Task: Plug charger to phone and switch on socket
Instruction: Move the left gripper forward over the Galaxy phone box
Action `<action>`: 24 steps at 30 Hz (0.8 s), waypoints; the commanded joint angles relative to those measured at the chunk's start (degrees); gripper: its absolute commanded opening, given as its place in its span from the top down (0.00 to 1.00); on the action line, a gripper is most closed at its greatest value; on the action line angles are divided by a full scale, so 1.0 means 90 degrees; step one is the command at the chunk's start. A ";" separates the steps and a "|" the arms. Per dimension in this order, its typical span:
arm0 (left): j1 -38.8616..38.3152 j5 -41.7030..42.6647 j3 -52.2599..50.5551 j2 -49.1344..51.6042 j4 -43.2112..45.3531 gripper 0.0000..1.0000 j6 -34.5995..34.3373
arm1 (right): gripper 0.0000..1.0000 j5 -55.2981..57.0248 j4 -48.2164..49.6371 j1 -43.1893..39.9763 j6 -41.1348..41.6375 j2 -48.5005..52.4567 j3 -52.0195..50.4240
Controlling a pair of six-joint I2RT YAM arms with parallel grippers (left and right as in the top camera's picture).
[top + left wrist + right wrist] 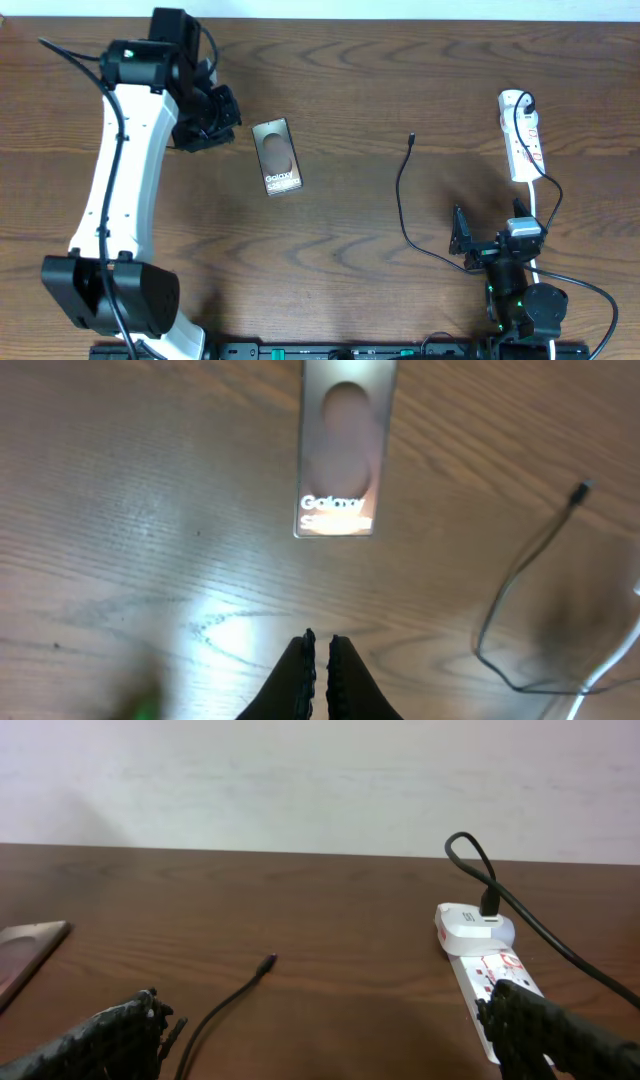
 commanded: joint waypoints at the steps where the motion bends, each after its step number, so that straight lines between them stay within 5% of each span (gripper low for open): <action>1: -0.0231 -0.0532 -0.0301 0.0066 0.0189 0.92 -0.0474 | 0.01 -0.0017 -0.0027 0.0024 0.0017 -0.0027 -0.0007; 17: -0.1224 -0.1411 -0.1525 0.0070 0.1474 0.91 -0.1270 | 0.01 -0.0015 -0.0027 0.0024 0.0017 -0.0027 -0.0007; 24: -0.1299 -0.1421 -0.1790 0.0073 0.1865 0.49 -0.1326 | 0.01 -0.0017 -0.0027 0.0024 0.0017 -0.0027 -0.0007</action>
